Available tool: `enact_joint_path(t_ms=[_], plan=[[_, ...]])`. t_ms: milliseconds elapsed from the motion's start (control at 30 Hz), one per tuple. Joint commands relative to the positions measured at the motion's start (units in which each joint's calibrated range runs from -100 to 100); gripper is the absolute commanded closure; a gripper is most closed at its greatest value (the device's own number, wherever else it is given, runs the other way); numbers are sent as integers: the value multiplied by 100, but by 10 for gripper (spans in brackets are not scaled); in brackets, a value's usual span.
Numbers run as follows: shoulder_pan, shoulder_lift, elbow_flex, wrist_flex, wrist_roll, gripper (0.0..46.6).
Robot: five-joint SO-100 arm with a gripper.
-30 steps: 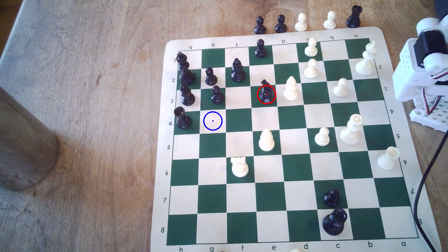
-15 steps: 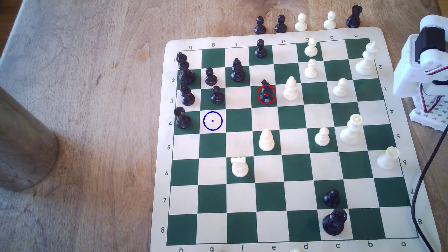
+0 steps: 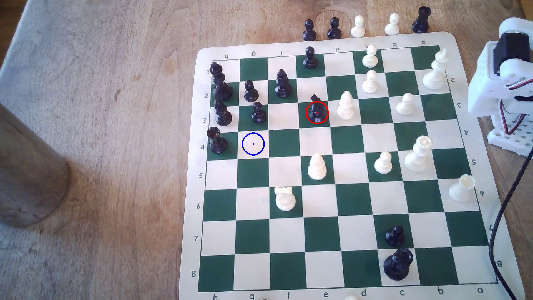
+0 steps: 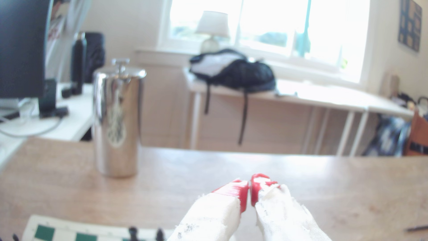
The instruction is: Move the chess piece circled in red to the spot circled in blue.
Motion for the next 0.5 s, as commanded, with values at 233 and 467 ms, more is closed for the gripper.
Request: enact_joint_path(t_ms=[233,467], plan=[[-62,2098,-901,669,-698,464],[-492,4067,-2597,1561,-1592,460]])
